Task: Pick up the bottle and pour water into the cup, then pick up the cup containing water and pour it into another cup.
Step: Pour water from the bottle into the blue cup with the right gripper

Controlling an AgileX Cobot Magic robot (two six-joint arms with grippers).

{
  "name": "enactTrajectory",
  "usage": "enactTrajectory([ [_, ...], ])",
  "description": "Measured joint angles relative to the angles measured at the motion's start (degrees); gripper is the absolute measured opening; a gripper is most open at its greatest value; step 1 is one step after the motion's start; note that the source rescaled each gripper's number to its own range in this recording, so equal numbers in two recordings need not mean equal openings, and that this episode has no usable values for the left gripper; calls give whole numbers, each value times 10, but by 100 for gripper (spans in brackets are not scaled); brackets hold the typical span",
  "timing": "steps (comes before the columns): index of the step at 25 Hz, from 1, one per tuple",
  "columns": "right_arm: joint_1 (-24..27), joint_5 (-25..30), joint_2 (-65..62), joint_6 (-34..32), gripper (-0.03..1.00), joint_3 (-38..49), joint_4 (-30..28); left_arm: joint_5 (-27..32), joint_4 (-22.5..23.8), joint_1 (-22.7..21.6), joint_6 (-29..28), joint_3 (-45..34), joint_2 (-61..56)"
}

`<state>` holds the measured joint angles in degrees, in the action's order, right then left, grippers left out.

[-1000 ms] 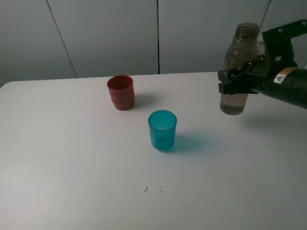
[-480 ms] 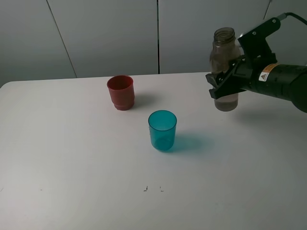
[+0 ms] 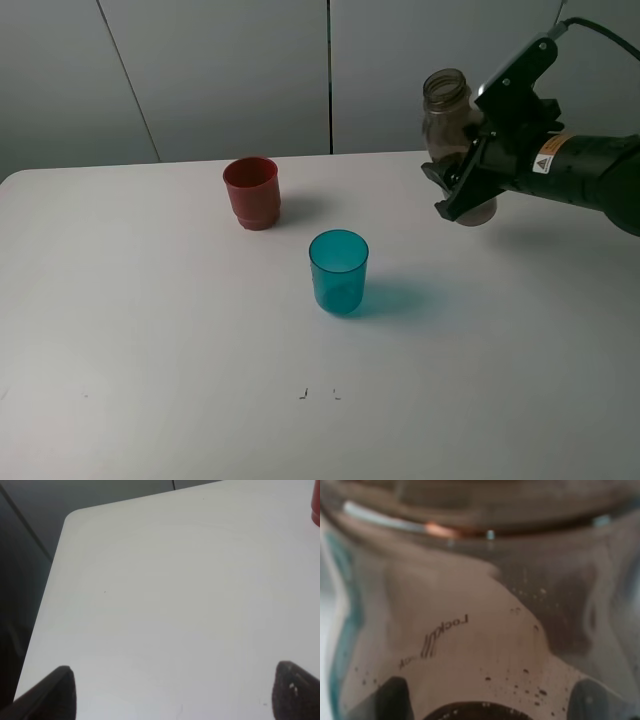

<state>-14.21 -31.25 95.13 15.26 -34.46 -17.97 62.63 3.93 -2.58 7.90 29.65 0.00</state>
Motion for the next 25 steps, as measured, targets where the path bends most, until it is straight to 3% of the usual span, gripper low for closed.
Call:
enactTrajectory([
  [5,0,-1,44,-2,0,-27,-6,0,0,0,0,0,0],
  [10,0,-39,69,10,0,-35,-60,0,0,0,0,0,0],
  [25,-13,-80,87,183,0,-35,-68,0,0,0,0,0,0],
])
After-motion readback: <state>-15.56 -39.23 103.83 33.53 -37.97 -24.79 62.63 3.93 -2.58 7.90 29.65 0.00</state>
